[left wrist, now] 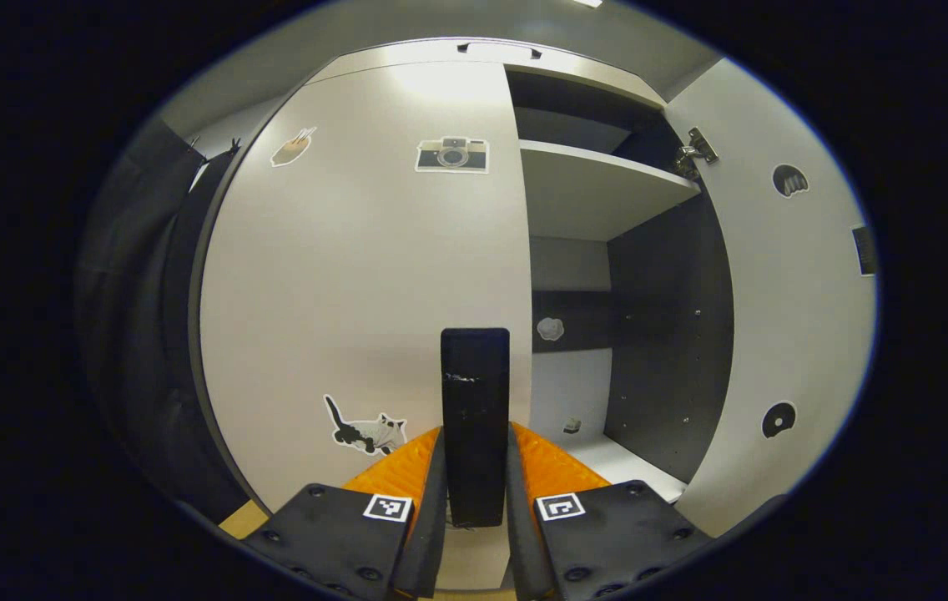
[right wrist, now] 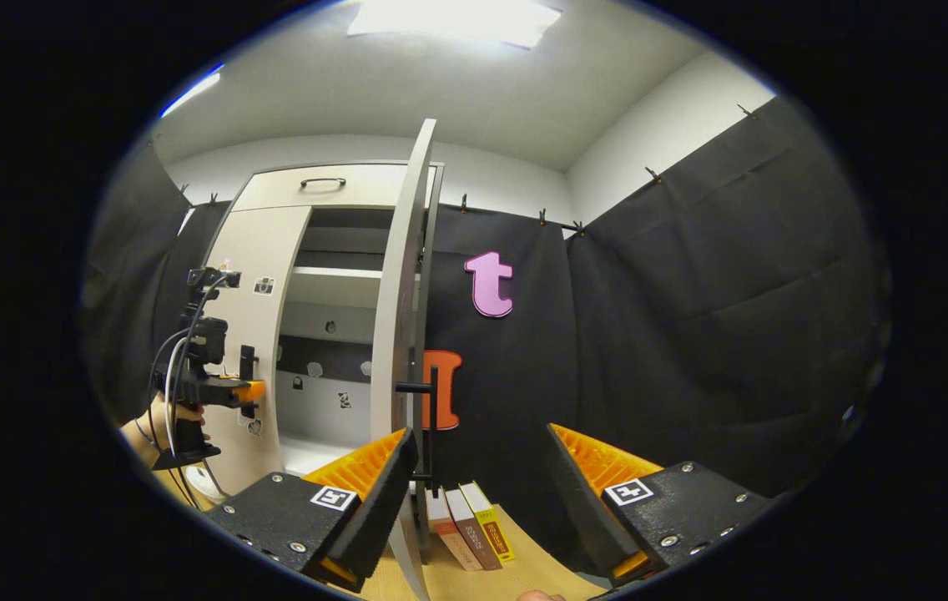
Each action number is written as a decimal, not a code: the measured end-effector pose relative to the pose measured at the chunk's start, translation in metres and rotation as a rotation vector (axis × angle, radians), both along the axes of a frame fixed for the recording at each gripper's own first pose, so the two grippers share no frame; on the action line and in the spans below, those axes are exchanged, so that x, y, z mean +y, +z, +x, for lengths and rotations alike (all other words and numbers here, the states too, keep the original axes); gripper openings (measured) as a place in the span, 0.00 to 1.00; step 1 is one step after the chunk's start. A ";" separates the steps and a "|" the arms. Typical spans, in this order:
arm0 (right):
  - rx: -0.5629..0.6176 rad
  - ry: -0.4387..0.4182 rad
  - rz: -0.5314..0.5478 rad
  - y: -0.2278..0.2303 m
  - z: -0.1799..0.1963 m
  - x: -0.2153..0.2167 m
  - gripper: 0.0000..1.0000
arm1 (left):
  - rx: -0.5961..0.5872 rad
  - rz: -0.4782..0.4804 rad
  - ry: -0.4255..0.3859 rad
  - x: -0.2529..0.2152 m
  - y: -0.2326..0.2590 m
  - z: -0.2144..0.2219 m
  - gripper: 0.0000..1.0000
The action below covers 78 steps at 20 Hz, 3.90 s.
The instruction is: Open the right door of the double-door shoe cabinet with the right hand, and open the left door with the left hand.
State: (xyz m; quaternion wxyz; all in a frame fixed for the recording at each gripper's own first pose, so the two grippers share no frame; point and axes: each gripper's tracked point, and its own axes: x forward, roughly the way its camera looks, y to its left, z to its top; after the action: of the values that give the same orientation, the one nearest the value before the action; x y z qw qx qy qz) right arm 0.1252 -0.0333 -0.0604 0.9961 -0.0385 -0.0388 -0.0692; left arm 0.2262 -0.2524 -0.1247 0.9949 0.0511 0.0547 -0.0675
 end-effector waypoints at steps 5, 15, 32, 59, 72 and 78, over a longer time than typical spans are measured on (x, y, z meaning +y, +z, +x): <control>-0.006 0.023 0.019 0.003 0.001 0.011 0.92 | -0.014 0.008 -0.021 0.000 0.001 -0.004 0.12; -0.020 0.074 0.021 0.008 0.006 0.029 0.92 | 0.025 -0.059 -0.150 0.012 0.012 -0.057 0.09; -0.012 0.189 0.051 0.003 0.004 0.067 0.92 | 0.030 -0.069 -0.229 0.084 0.035 -0.148 0.08; 0.028 0.256 0.039 -0.010 0.012 0.090 0.93 | -0.027 -0.035 0.022 0.247 0.074 -0.176 0.06; 0.059 0.282 0.033 -0.010 0.007 0.092 0.93 | -0.081 0.089 0.090 0.268 0.108 -0.217 0.08; 0.044 0.252 0.033 -0.002 0.004 0.082 0.93 | -0.055 0.077 0.221 0.299 0.117 -0.241 0.60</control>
State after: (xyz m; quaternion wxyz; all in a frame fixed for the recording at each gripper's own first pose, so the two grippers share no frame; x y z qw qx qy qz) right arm 0.1291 0.0490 -0.0622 0.9980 -0.0187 -0.0202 0.0569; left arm -0.0146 0.0465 -0.0080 0.9947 0.0846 0.0352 0.0463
